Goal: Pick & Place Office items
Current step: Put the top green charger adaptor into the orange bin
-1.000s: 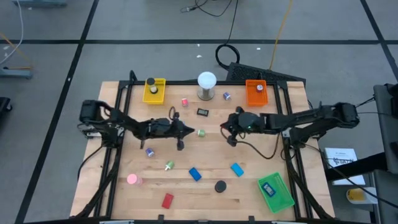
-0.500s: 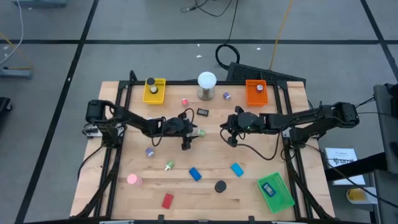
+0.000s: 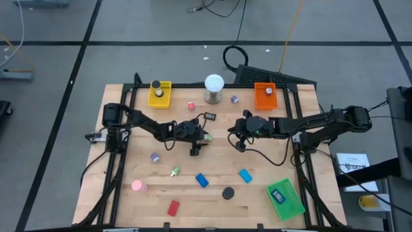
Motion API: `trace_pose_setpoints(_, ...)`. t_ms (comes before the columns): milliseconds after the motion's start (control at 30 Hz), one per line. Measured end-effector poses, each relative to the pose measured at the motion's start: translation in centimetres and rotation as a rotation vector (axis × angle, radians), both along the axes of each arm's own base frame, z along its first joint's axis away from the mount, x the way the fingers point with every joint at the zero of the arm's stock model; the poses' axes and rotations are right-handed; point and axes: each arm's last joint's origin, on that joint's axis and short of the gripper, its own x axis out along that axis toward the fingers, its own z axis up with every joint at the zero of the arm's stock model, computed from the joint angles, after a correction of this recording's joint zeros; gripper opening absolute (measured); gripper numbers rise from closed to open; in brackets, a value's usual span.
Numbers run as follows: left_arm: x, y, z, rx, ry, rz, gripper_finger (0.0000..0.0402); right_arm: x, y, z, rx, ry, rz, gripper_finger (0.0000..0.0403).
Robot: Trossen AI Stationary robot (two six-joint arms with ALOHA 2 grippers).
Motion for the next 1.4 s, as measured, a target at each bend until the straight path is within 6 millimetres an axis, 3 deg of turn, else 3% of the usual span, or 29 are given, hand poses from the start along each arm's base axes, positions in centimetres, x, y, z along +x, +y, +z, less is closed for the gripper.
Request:
trace_pose_setpoints(300,-0.3,-0.1,1.0,0.001,0.029,-0.009,0.0135,0.0,0.0,0.0,0.000,0.002,0.000,0.0004)
trace_pose_setpoints(467,-1.7,-0.2,3.9,-0.017,0.102,-0.002,0.0135,0.0,0.0,0.0,-0.001,0.004,0.001,0.0004)
trace_pose_setpoints(600,-2.4,-0.3,6.1,-0.055,0.285,0.016,0.0135,0.0,0.0,0.0,-0.006,0.003,0.004,0.0004)
trace_pose_setpoints(933,0.4,-1.4,10.8,-0.031,0.725,0.039,0.0135,0.0,0.0,0.0,-0.006,0.000,0.004,0.0004)
trace_pose_setpoints(1133,2.7,-2.0,9.3,-0.023,0.887,0.031,0.0135,0.0,0.0,0.0,-0.007,0.000,0.004,0.0004)
trace_pose_setpoints(1267,3.1,-2.2,7.5,0.004,0.987,0.034,0.0135,0.0,0.0,0.0,-0.009,0.004,0.006,0.0004)
trace_pose_setpoints(1400,3.0,-2.2,6.9,0.007,1.025,0.039,0.0135,0.0,0.0,0.0,-0.011,0.006,0.007,0.0004)
